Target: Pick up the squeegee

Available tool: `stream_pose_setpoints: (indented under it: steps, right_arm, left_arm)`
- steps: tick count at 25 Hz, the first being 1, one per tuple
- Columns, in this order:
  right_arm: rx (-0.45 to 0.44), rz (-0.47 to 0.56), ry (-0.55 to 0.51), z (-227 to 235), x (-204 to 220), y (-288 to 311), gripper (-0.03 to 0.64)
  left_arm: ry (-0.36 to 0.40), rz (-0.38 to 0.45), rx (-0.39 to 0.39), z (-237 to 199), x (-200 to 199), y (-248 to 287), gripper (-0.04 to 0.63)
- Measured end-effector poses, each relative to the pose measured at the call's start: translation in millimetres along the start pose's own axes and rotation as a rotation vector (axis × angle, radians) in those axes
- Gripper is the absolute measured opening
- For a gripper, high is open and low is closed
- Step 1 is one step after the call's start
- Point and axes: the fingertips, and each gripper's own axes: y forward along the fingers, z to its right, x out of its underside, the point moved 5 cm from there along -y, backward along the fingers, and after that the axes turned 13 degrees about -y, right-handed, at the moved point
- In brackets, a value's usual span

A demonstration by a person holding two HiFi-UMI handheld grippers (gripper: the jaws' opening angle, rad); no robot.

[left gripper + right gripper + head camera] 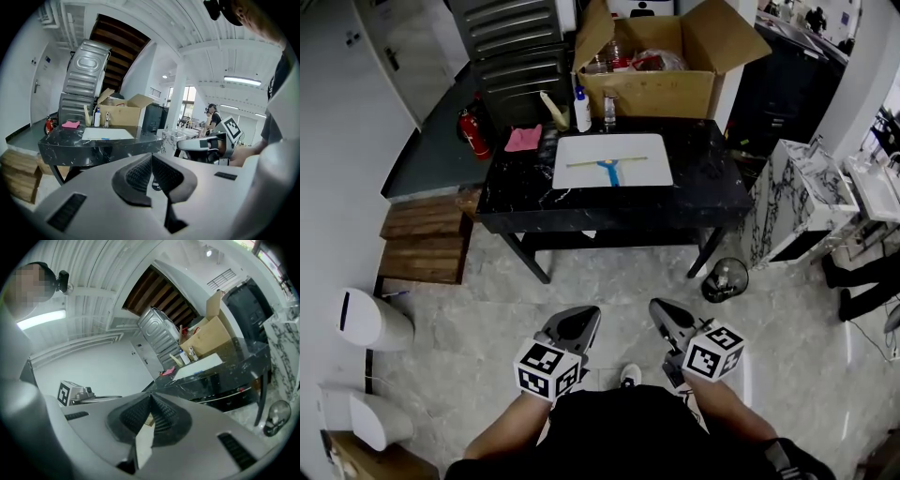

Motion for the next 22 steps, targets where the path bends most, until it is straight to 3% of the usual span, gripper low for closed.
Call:
stream_pose_setpoints:
  steps: [22]
  right_arm:
    - [-0.03,0.001,0.012,38.9,-3.1,-4.2,0.009]
  left_arm:
    - [0.005,0.013,-0.042,10.3,-7.7,28.2,0.017]
